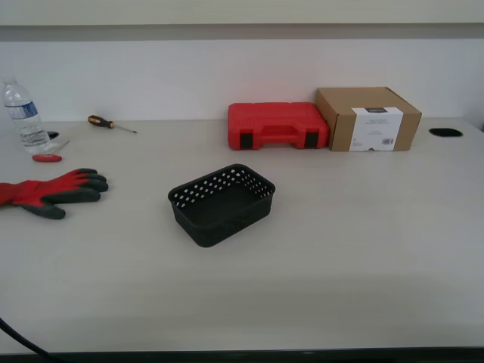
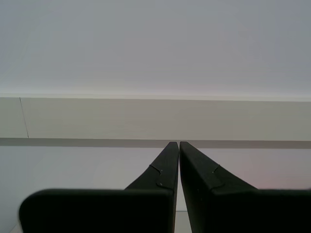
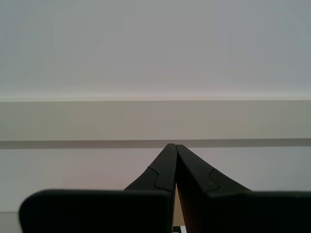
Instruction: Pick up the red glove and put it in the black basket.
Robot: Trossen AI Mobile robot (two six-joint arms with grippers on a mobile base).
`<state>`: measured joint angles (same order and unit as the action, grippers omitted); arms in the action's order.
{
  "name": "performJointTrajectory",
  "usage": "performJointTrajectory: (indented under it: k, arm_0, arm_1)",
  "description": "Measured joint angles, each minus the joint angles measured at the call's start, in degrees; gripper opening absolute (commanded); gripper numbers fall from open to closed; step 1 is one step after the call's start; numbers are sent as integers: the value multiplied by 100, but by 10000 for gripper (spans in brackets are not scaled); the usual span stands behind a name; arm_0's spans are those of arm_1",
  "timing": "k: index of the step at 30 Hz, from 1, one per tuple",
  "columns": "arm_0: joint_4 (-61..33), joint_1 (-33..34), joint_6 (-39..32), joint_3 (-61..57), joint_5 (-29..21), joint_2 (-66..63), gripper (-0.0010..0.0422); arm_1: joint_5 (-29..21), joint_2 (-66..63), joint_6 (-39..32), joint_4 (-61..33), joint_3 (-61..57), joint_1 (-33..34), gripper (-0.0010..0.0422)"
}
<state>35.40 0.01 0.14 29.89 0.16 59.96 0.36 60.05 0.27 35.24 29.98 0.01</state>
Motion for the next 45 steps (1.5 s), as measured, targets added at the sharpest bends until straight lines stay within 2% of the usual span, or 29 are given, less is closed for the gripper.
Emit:
performJointTrajectory:
  k: [10, 13, 17, 19, 22, 25, 29, 32, 34, 39, 45]
  arm_0:
    - [0, 0, 0, 0, 0, 0, 0]
    - [0, 0, 0, 0, 0, 0, 0]
    - [-2, 0, 0, 0, 0, 0, 0]
    - [-2, 0, 0, 0, -2, 0, 0]
    - [-4, -2, 0, 0, 0, 0, 0]
    - [-4, 2, 0, 0, -2, 0, 0]
    - [-4, 0, 0, 0, 2, 0, 0]
    - [-4, 2, 0, 0, 0, 0, 0]
    - [-4, -2, 0, 0, 0, 0, 0]
    - [-4, 0, 0, 0, 0, 0, 0]
    - [-4, 0, 0, 0, 0, 0, 0]
  arm_1:
    - [7, 55, -83, -98, -2, 0, 0]
    - [310, 275, -470, -562, -2, -2, 0]
    - [625, 632, -498, -1178, -9, -7, 10]
    - [669, 828, -496, -1196, -2, -11, 32]
    - [916, 1128, -496, -1202, 35, -17, 87]
    - [1198, 1443, -487, -1167, 46, -48, 162]
    - [1246, 2236, -114, -1134, 46, -262, 272]
    - [1248, 2940, 199, -1123, 46, -476, 332]
    - [1250, 3329, 280, -1034, 46, -551, 353]
    - [1250, 4299, 282, -839, 136, -691, 351]
    - [1263, 4876, 205, -811, 417, -743, 301]
